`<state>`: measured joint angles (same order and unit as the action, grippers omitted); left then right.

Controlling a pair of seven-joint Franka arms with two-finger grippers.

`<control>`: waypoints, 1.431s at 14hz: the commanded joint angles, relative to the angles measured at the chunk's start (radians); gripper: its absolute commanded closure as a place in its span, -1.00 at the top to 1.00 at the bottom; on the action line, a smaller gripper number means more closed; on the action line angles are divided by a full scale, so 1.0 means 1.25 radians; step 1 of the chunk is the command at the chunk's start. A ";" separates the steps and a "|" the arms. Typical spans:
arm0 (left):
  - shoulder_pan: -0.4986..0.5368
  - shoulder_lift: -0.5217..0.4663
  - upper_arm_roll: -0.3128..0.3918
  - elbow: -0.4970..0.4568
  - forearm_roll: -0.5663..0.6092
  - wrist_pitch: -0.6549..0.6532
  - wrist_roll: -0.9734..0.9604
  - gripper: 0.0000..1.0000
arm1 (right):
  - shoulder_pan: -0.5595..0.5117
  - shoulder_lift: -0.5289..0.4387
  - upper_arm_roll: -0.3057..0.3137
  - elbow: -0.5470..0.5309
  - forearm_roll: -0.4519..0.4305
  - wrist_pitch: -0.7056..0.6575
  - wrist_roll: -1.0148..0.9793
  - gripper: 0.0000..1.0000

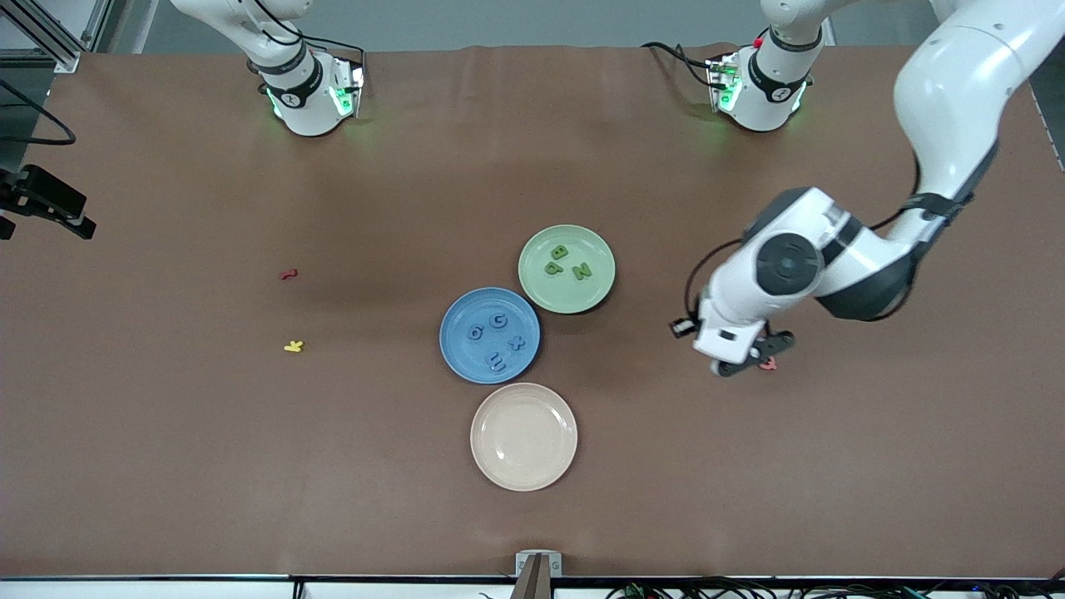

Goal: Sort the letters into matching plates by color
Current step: 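Carry the green u onto the green plate and open the left gripper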

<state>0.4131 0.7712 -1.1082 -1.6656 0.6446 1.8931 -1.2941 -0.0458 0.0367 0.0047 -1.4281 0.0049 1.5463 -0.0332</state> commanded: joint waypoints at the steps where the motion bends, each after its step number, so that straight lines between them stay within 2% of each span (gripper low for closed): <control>1: -0.093 0.003 0.003 0.005 0.006 -0.005 -0.140 -1.00 | -0.015 0.003 0.012 0.013 -0.009 -0.009 -0.007 1.00; 6: -0.212 0.014 0.012 -0.008 0.005 0.041 -0.319 -1.00 | -0.014 0.003 0.012 0.012 -0.008 -0.007 -0.005 1.00; 10: -0.266 0.016 0.054 -0.082 0.010 0.148 -0.415 -1.00 | -0.014 0.003 0.012 0.012 -0.009 -0.007 -0.005 1.00; 13: -0.318 0.026 0.105 -0.095 0.010 0.181 -0.429 -0.97 | -0.014 0.003 0.012 0.013 -0.009 -0.007 -0.005 1.00; 15: -0.355 0.026 0.154 -0.090 0.010 0.216 -0.429 -0.77 | -0.014 0.003 0.012 0.012 -0.009 -0.007 -0.005 1.00; 18: -0.383 0.026 0.199 -0.073 0.012 0.238 -0.428 -0.08 | -0.014 0.003 0.012 0.012 -0.010 -0.007 -0.005 1.00; 20: -0.383 0.026 0.210 -0.058 0.013 0.238 -0.413 0.24 | -0.012 0.003 0.012 0.012 -0.011 -0.007 -0.005 1.00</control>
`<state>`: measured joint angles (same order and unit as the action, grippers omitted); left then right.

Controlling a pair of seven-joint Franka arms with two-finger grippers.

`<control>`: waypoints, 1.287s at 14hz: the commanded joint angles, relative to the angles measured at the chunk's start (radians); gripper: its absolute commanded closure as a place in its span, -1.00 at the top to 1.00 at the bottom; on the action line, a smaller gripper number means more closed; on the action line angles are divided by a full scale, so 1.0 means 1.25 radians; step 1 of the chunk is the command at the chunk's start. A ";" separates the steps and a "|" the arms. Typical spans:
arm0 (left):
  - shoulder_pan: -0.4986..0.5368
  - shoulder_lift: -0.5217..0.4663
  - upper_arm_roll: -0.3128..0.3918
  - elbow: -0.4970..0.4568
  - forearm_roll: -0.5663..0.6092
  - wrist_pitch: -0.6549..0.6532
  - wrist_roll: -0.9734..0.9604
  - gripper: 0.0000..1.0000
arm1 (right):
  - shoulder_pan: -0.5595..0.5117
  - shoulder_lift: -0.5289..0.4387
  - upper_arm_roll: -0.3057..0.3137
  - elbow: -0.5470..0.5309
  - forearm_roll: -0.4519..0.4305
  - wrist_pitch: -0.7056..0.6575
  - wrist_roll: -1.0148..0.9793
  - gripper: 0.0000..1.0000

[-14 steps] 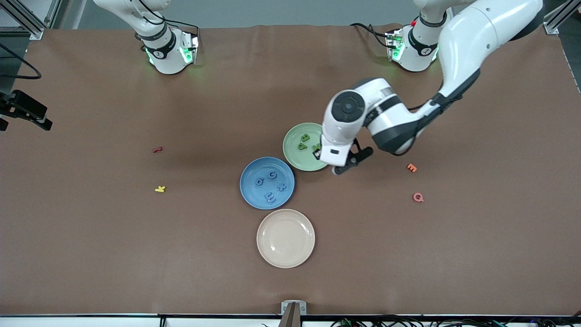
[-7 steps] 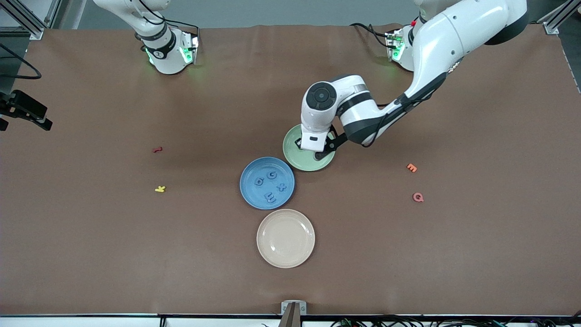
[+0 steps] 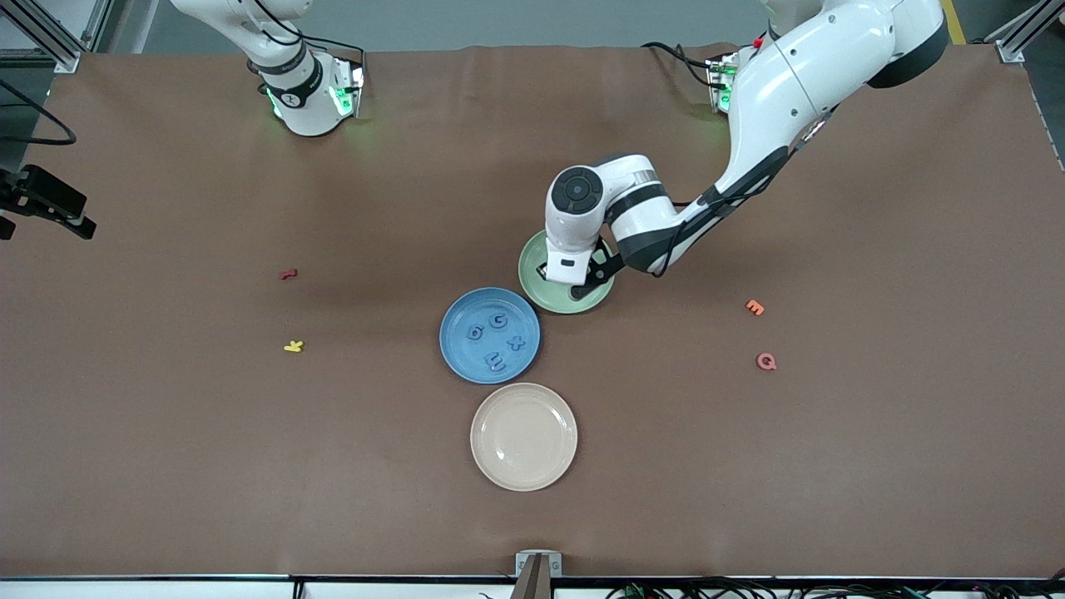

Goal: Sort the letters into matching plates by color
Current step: 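Move the left gripper back over the pink and orange letters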

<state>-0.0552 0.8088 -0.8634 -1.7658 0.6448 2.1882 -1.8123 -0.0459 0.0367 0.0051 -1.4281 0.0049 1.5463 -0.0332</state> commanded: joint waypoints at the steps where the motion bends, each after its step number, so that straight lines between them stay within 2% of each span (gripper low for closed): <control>1: -0.009 -0.004 0.019 0.032 0.014 0.002 0.007 0.63 | -0.012 0.003 0.012 0.013 -0.011 -0.007 -0.005 1.00; 2: -0.007 -0.005 0.021 0.044 0.014 0.002 0.009 0.99 | -0.012 0.003 0.012 0.013 -0.011 -0.007 -0.005 1.00; 5: 0.010 -0.016 0.021 0.083 0.014 -0.001 0.070 1.00 | -0.014 0.001 0.012 0.015 -0.013 -0.010 -0.008 1.00; 9: 0.071 -0.025 0.023 0.159 0.012 -0.015 0.238 1.00 | -0.012 0.001 0.012 0.015 -0.013 -0.007 -0.004 1.00; 13: 0.087 -0.025 0.082 0.205 0.011 -0.021 0.397 1.00 | -0.014 0.001 0.012 0.015 -0.013 -0.007 -0.004 1.00; 16: 0.088 -0.025 0.092 0.263 0.011 -0.100 0.464 1.00 | -0.014 0.001 0.012 0.015 -0.013 -0.006 -0.003 1.00; 18: 0.094 -0.031 0.098 0.269 0.009 -0.128 0.527 1.00 | -0.014 0.001 0.012 0.015 -0.013 -0.007 -0.003 1.00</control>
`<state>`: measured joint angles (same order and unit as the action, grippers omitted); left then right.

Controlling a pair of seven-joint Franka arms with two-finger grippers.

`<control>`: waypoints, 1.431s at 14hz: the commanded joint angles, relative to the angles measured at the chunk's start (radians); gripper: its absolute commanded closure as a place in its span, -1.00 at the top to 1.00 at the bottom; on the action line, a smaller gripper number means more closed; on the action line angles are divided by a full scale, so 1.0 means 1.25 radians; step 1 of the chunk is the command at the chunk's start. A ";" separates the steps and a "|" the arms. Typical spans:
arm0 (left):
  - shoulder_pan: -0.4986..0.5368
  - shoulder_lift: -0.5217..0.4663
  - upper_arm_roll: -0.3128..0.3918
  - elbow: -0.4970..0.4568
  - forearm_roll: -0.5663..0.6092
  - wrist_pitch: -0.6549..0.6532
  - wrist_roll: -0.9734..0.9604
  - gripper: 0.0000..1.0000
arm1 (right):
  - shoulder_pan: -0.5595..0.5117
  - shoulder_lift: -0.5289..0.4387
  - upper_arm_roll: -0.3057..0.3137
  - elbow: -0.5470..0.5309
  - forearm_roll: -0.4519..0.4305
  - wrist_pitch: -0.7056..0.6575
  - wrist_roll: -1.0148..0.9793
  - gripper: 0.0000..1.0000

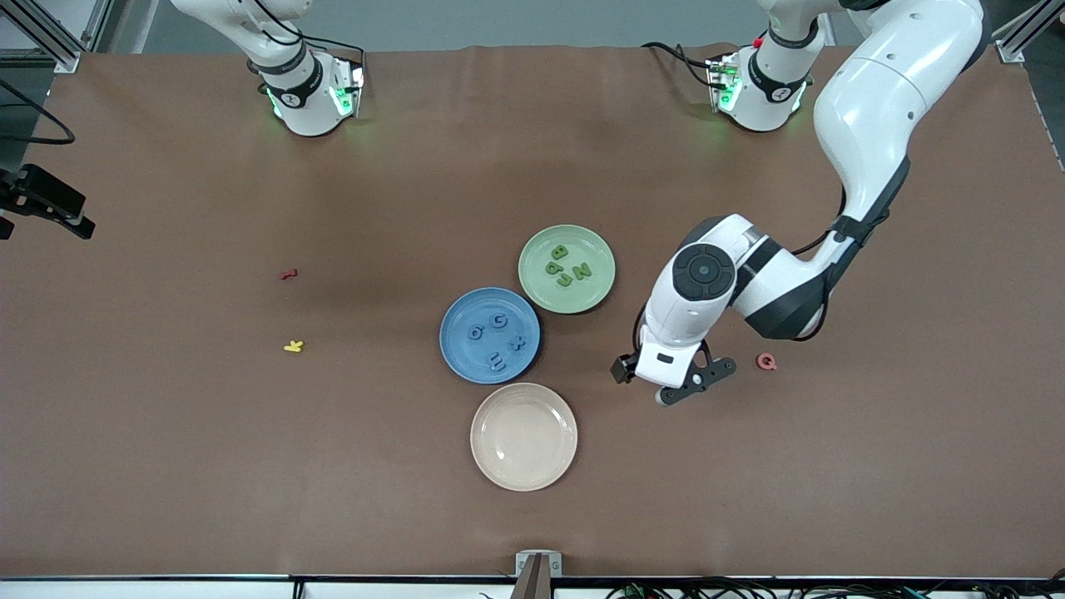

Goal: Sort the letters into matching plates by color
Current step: 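Move the left gripper back over the pink and orange letters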

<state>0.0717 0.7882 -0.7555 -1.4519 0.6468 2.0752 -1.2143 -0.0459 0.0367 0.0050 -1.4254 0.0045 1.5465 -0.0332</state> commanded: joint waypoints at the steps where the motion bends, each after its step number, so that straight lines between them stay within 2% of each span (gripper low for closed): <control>1: 0.004 -0.019 0.018 0.024 0.009 -0.046 0.072 1.00 | -0.014 0.001 0.012 0.013 -0.012 -0.006 -0.003 1.00; 5: 0.066 -0.063 0.012 0.025 0.005 -0.087 0.193 1.00 | -0.016 0.001 0.009 0.013 -0.012 -0.009 -0.004 1.00; 9: 0.074 -0.136 0.015 0.025 -0.011 -0.158 0.294 1.00 | -0.021 0.001 0.011 0.013 -0.011 -0.009 -0.004 1.00; 11: 0.080 -0.182 0.032 0.025 -0.068 -0.195 0.358 1.00 | -0.021 0.001 0.011 0.013 -0.011 -0.009 -0.003 1.00; 13: 0.057 -0.255 0.113 0.023 -0.174 -0.217 0.438 1.00 | -0.021 0.001 0.011 0.013 -0.011 -0.009 -0.003 1.00; 16: -0.002 -0.348 0.273 0.020 -0.346 -0.267 0.566 1.00 | -0.021 0.001 0.011 0.013 -0.012 -0.009 -0.003 1.00; 18: -0.016 -0.397 0.330 0.019 -0.414 -0.323 0.629 1.00 | -0.021 0.001 0.011 0.013 -0.012 -0.008 -0.003 1.00; 20: -0.020 -0.433 0.361 0.018 -0.433 -0.370 0.680 1.00 | -0.021 0.001 0.011 0.013 -0.012 -0.008 -0.003 1.00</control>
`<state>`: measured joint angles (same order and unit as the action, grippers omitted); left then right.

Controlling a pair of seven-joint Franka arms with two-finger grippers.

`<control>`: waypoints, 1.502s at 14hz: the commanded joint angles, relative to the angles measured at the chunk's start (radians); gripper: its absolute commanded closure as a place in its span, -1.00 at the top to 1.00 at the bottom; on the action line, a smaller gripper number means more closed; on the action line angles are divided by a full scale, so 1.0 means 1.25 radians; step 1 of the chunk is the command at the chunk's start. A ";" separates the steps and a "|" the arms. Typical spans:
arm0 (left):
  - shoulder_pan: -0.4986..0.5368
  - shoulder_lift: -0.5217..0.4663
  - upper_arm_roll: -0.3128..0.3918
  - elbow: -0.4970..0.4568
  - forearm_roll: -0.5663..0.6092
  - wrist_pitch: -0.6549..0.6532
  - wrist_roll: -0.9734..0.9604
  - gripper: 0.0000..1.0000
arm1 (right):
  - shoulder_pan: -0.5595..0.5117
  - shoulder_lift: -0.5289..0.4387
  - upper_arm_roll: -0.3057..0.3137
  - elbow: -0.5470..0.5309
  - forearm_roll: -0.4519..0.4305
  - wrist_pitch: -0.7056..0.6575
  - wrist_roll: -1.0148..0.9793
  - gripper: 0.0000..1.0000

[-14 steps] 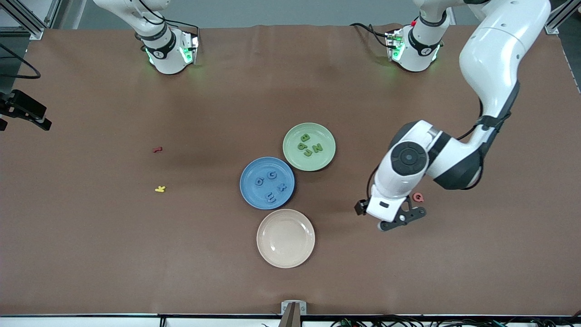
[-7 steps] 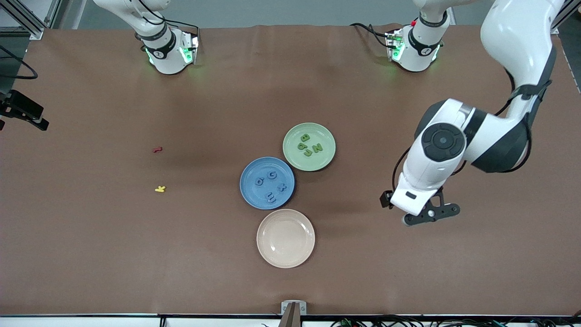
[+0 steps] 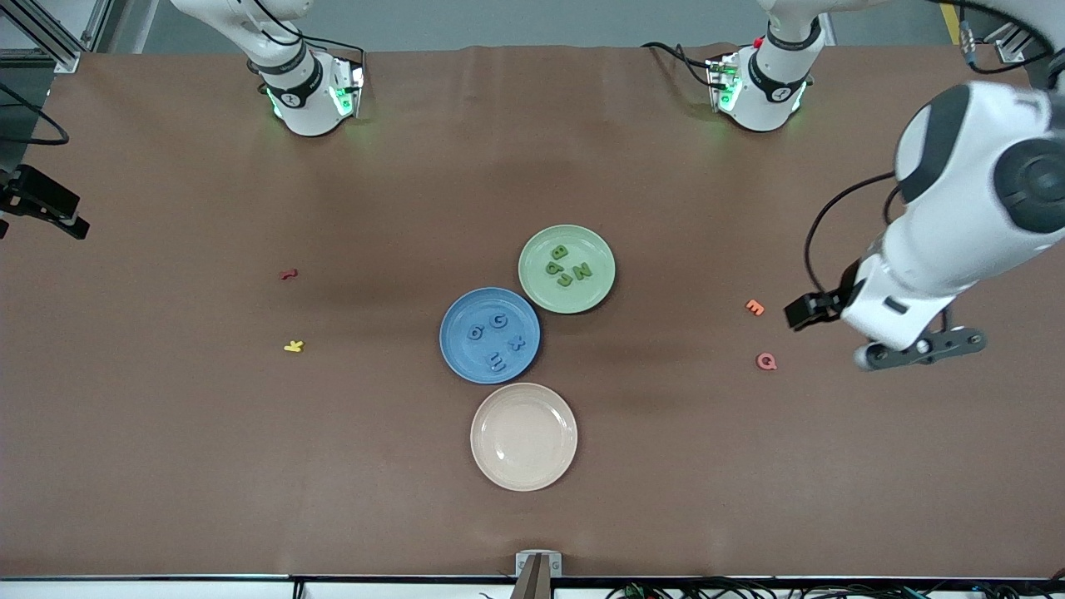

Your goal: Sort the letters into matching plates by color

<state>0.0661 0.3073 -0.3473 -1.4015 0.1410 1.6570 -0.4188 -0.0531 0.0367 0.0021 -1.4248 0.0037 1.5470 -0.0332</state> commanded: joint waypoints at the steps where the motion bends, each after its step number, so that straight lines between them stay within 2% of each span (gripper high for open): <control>1: -0.020 -0.068 0.049 -0.024 -0.031 -0.054 0.072 1.00 | -0.014 0.001 0.013 0.012 -0.012 -0.008 -0.003 1.00; 5: -0.131 -0.158 0.206 -0.080 -0.067 -0.091 0.157 1.00 | -0.014 0.001 0.014 0.012 -0.012 -0.008 -0.003 1.00; 6: -0.151 -0.187 0.231 -0.106 -0.069 -0.100 0.161 1.00 | -0.014 0.001 0.014 0.012 -0.012 -0.008 -0.003 1.00; 15: -0.143 -0.327 0.234 -0.247 -0.108 -0.081 0.161 1.00 | -0.013 0.001 0.014 0.012 -0.010 -0.008 -0.003 1.00; 21: -0.144 -0.346 0.231 -0.273 -0.108 -0.072 0.161 1.00 | -0.011 0.001 0.014 0.012 -0.009 -0.008 -0.003 1.00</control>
<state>-0.1130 -0.0838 -0.0612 -1.6916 0.0219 1.5383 -0.2338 -0.0531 0.0367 0.0049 -1.4246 0.0037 1.5470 -0.0332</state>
